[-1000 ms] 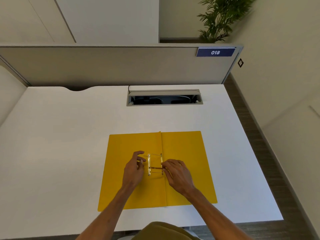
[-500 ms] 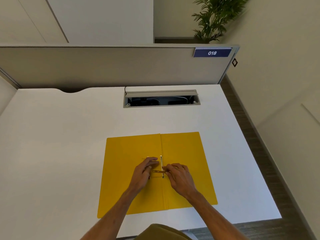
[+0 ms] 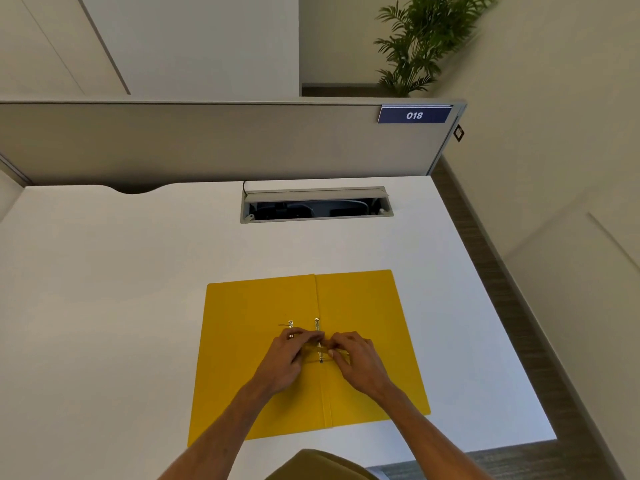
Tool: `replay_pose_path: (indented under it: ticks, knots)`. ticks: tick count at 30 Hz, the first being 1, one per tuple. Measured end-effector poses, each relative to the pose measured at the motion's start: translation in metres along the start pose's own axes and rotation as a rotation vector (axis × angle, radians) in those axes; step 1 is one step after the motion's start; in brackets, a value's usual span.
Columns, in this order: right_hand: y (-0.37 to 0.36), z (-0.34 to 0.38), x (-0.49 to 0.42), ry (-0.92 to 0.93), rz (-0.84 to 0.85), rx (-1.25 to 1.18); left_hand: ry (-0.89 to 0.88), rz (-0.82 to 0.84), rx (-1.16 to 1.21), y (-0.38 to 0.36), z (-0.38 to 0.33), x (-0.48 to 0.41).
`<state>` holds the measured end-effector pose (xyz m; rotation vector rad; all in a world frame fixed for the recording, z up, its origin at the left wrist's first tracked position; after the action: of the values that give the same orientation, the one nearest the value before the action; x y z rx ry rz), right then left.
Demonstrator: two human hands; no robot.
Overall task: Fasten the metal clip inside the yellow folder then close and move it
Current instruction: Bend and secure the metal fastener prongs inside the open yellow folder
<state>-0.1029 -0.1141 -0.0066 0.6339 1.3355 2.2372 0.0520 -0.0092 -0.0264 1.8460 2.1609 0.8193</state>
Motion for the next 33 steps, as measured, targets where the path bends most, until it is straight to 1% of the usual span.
replay_pose_path:
  ticks: [3, 8, 11, 13, 15, 24, 33]
  knots:
    - [0.004, -0.006, 0.002, -0.087, -0.035, -0.175, 0.019, 0.041, -0.110, -0.004, 0.002, 0.003]
    - [0.002, -0.023, 0.010, -0.269, -0.062, -0.359, 0.030, 0.030, -0.193, -0.010, 0.002, 0.005]
    - [0.001, -0.032, 0.013, -0.395, -0.104, -0.583, 0.043, 0.035, -0.235, -0.013, 0.004, 0.008]
    - [-0.001, -0.033, 0.015, -0.474, -0.092, -0.744, 0.021, 0.055, -0.283, -0.015, 0.004, 0.010]
    - [-0.003, -0.032, 0.017, -0.518, -0.069, -0.846, 0.003, 0.067, -0.332, -0.018, 0.004, 0.012]
    - [-0.004, -0.017, 0.020, -0.523, -0.001, -0.990, -0.003, 0.041, -0.436, -0.031, -0.006, 0.011]
    - [-0.008, -0.004, 0.021, -0.484, 0.048, -0.971, -0.015, 0.035, -0.430, -0.036, -0.007, 0.012]
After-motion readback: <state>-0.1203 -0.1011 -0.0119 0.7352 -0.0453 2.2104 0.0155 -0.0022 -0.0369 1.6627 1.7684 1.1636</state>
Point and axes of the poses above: each hand's wrist, its own x-axis away from the middle knuckle, its own y-axis out of the back of the hand, z = x × y, the point moved 5 cm from there along -x, towards the middle knuckle, and after that the axes turned 11 degrees about x, right-handed, at the moved point
